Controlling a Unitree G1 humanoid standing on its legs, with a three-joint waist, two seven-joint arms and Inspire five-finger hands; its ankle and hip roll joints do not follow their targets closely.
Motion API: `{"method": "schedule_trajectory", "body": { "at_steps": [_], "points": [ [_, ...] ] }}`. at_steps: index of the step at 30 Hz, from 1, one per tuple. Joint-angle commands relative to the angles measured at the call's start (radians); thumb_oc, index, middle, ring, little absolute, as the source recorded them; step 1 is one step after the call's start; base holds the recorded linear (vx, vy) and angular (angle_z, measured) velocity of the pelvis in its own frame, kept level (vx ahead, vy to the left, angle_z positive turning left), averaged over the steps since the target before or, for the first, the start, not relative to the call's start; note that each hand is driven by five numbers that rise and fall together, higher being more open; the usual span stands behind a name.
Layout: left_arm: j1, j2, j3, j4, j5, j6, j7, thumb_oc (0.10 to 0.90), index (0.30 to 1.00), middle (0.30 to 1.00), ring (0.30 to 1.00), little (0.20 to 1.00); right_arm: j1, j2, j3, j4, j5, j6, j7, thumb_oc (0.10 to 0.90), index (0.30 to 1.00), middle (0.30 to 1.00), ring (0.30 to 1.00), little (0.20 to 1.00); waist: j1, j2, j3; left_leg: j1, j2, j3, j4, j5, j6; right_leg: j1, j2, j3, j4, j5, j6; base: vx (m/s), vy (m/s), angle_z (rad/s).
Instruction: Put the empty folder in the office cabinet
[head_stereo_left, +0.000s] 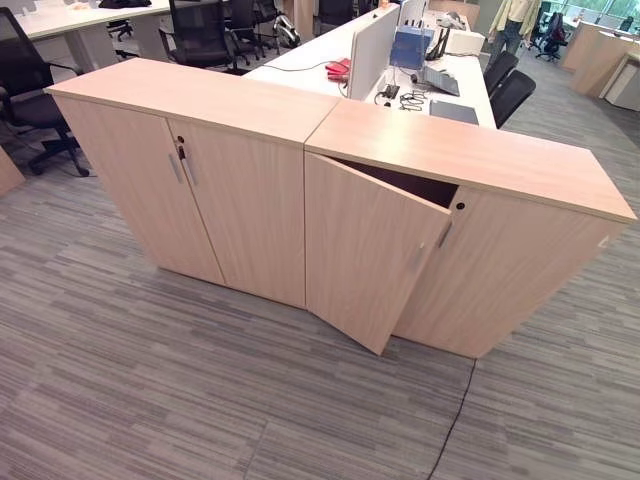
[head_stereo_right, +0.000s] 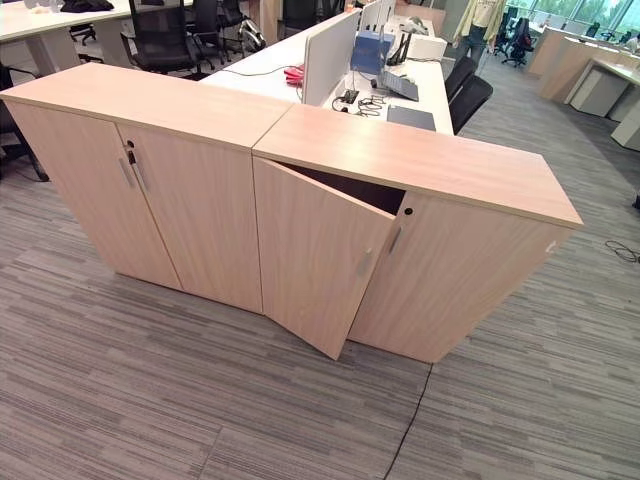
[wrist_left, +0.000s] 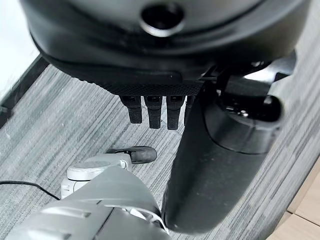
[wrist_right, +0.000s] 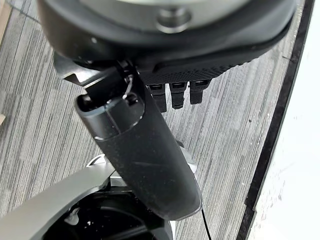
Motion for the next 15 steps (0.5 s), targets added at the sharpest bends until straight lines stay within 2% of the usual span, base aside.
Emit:
{"method": "schedule_trajectory", "body": {
  "at_steps": [1,2,3,4,6,7,9,10,12,13,15],
  "points": [
    [-0.048,-0.007,0.048,-0.009,-0.087,-0.045,0.038,0.800,0.900,0.900,0.900,0.900,-0.083,-0.029,0.030,-0.002,0.001,-0.026,0.000,0.800,0.900,0.900,0.900,0.900,0.033,-0.028,0.027,0.079,0.125,-0.017,0.134,-0.127,-0.073,-0.060,0.038,0.042,0.005,-0.007,-0.010,-0.08,-0.197,-0.10],
    [-0.057,-0.010,0.063,-0.014,-0.133,-0.051,0.059,0.800,0.900,0.900,0.900,0.900,-0.088,-0.027,0.044,-0.009,0.001,-0.027,-0.005,0.800,0.900,0.900,0.900,0.900,0.051,-0.046,0.059,0.026,0.144,-0.035,0.253,-0.136,-0.074,-0.052,0.046,0.047,0.004,-0.015,-0.023,-0.08,-0.168,-0.06],
    [-0.062,-0.014,0.063,-0.016,-0.144,-0.052,0.066,0.800,0.900,0.900,0.900,0.900,-0.090,-0.029,0.049,-0.009,-0.002,-0.028,-0.009,0.800,0.900,0.900,0.900,0.900,0.057,-0.051,0.070,0.003,0.149,-0.046,0.301,-0.133,-0.071,-0.045,0.049,0.047,0.003,-0.017,-0.028,-0.08,-0.168,-0.03],
    [-0.063,-0.014,0.063,-0.016,-0.144,-0.052,0.066,0.800,0.900,0.900,0.900,0.900,-0.091,-0.029,0.049,-0.009,-0.002,-0.028,-0.009,0.800,0.900,0.900,0.900,0.900,0.056,-0.050,0.070,-0.002,0.152,-0.048,0.308,-0.137,-0.072,-0.046,0.050,0.046,0.003,-0.017,-0.029,-0.05,-0.043,-0.22],
    [-0.072,-0.042,0.039,-0.019,-0.158,-0.063,0.074,0.800,0.900,0.900,0.900,0.900,-0.097,-0.037,0.052,-0.019,-0.002,-0.031,-0.021,0.800,0.900,0.900,0.900,0.900,0.070,-0.043,0.090,-0.053,0.111,-0.115,0.347,-0.141,-0.052,-0.043,0.049,0.055,0.001,-0.022,-0.034,-0.06,0.012,-0.30],
    [-0.072,-0.042,0.039,-0.019,-0.158,-0.063,0.074,0.800,0.900,0.900,0.900,0.900,-0.097,-0.037,0.052,-0.019,-0.002,-0.031,-0.021,0.800,0.900,0.900,0.900,0.900,0.070,-0.043,0.090,-0.053,0.111,-0.115,0.347,-0.141,-0.052,-0.044,0.049,0.055,0.001,-0.022,-0.034,-0.05,0.042,-0.12],
    [-0.086,-0.060,0.029,-0.022,-0.172,-0.073,0.084,0.800,0.900,0.900,0.900,0.900,-0.102,-0.040,0.051,-0.030,0.005,-0.035,-0.028,0.800,0.900,0.900,0.900,0.900,0.077,-0.043,0.096,-0.114,0.028,-0.187,0.332,-0.180,-0.033,-0.052,0.043,0.071,0.002,-0.017,-0.031,-0.05,0.071,-0.04],
    [-0.099,-0.067,0.067,-0.020,-0.234,-0.086,0.119,0.800,0.900,0.900,0.900,0.900,-0.109,-0.036,0.054,-0.036,0.008,-0.038,-0.032,0.800,0.900,0.900,0.900,0.900,0.080,-0.038,0.091,-0.122,-0.007,-0.221,0.310,-0.182,-0.032,-0.055,0.045,0.087,0.004,-0.014,-0.027,-0.03,0.074,-0.06],
    [-0.098,-0.070,0.081,-0.023,-0.250,-0.082,0.126,0.800,0.900,0.900,0.900,0.900,-0.106,-0.030,0.054,-0.035,0.008,-0.037,-0.032,0.800,0.900,0.900,0.900,0.900,0.076,-0.040,0.085,-0.100,-0.024,-0.210,0.264,-0.156,-0.020,-0.067,0.035,0.078,0.007,-0.001,-0.027,-0.01,0.121,-0.17],
    [-0.090,-0.071,0.103,-0.023,-0.255,-0.087,0.134,0.800,0.900,0.900,0.900,0.900,-0.089,-0.026,0.039,-0.024,0.017,-0.034,-0.032,0.800,0.900,0.900,0.900,0.900,0.070,-0.031,0.056,-0.054,-0.036,-0.205,0.188,-0.145,-0.013,-0.066,0.032,0.075,0.004,0.002,-0.019,0.04,0.173,-0.16],
    [-0.084,-0.068,0.096,-0.024,-0.233,-0.089,0.132,0.800,0.900,0.900,0.900,0.900,-0.078,-0.023,0.029,-0.022,0.026,-0.033,-0.028,0.800,0.900,0.900,0.900,0.900,0.062,-0.017,0.036,-0.022,-0.044,-0.196,0.113,-0.123,-0.011,-0.067,0.028,0.079,0.002,0.006,-0.012,0.07,0.128,-0.10]
  ]
}}
